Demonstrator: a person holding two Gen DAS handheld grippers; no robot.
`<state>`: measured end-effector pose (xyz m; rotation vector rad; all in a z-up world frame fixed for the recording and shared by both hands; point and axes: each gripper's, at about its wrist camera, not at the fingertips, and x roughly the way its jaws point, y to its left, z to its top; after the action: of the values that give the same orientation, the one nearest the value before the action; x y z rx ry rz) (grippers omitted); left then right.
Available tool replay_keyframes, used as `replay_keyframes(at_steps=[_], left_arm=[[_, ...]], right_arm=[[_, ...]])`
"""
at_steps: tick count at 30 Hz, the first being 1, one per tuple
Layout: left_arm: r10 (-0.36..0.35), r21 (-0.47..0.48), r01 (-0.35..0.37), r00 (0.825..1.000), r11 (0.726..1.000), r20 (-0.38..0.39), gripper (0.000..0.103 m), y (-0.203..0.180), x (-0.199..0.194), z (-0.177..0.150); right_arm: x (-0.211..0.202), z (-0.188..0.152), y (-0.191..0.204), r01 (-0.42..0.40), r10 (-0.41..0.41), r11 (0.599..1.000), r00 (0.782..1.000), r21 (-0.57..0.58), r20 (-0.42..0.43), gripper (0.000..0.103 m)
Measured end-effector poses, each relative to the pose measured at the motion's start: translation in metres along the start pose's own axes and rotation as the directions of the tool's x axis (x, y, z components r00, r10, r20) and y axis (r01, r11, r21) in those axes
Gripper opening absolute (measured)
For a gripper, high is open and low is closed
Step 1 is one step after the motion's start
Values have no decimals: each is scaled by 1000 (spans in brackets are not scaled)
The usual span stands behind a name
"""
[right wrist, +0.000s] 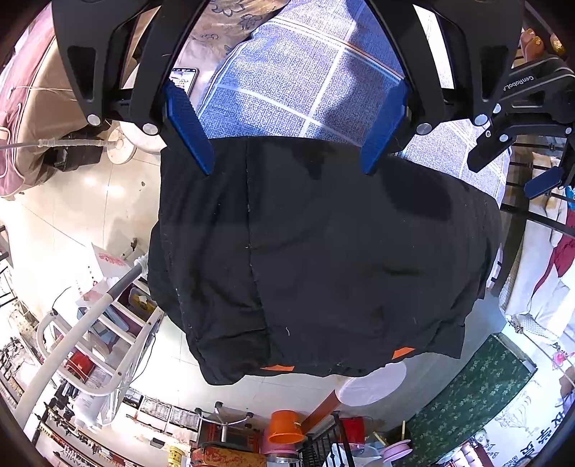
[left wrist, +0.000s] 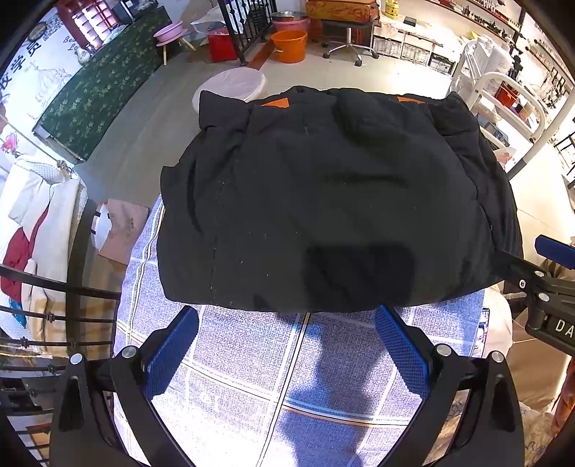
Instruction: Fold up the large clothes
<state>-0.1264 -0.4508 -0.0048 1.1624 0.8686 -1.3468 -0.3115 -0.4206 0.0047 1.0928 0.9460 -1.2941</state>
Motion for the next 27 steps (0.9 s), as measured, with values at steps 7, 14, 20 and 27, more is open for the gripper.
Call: replay_keyframes(at_steps=[7,14,20,27], left_arm=[[19,11,-19,1000,1000,25,97,-2,-4,-1],[14,17,-14,1000,1000,28,97,-2,-4,-2],[18,6,-18,1000,1000,20,97,-1,-3,-2],[-1,14,1,1000,1000,16,97,-1,-2,-3]], right_arm=[[-2,-1,0,1,-1,1000,1000,-6,5,83],[-2,-3,1,-1,1,1000,1000,-4,3,83],[-2,-4,1,1,0,1000,1000,-2,3,83],[0,-3,2,5,-5,1000,1000,-10,9,83]])
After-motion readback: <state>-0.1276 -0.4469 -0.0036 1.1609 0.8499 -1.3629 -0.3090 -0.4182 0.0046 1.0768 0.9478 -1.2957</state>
